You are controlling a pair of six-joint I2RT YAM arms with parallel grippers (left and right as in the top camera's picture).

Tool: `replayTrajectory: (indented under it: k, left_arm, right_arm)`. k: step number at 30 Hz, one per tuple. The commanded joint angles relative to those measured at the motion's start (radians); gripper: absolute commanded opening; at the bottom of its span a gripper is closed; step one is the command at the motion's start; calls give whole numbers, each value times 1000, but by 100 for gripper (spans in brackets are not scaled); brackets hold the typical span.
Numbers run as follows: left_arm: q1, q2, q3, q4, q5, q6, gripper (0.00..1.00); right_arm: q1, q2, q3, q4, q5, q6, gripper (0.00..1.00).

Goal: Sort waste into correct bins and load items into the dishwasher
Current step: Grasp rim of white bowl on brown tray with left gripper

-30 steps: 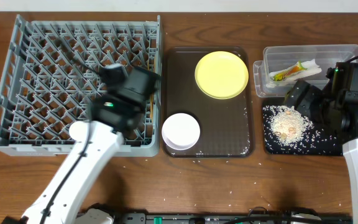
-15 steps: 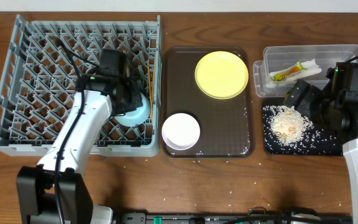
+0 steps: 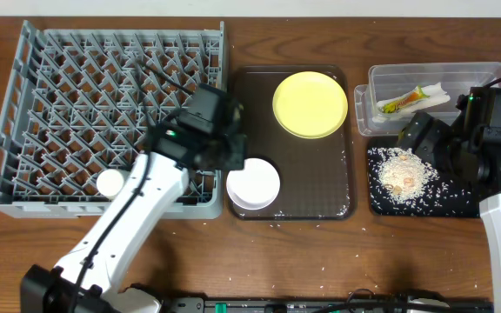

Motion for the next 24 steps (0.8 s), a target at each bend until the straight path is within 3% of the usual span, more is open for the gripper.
replayTrajectory:
  k: [1, 6, 10, 14, 19, 21, 24]
  left_arm:
    - [-95, 76, -33, 2, -199, -92, 8]
    - [-156, 239, -35, 76, -222, -175, 7]
    - [-220, 333, -35, 231, 29, -179, 8]
    - [-322, 348, -31, 332, 89, -195, 8]
    - [-406, 336, 56, 304, 133, -141, 8]
    - [-402, 322, 89, 218, 34, -129, 9]
    - [-356, 305, 94, 127, -129, -130, 33]
  right_arm:
    - [9, -5, -3, 0, -4, -5, 98]
    - [9, -5, -3, -1, -5, -5, 98]
    - [9, -5, -3, -2, -5, -5, 98]
    - [9, -5, -3, -2, -5, -5, 98]
    - [9, -5, -3, -2, -5, -5, 98]
    - [9, -5, -3, -3, -5, -5, 98]
    - [9, -5, -3, -9, -5, -5, 98]
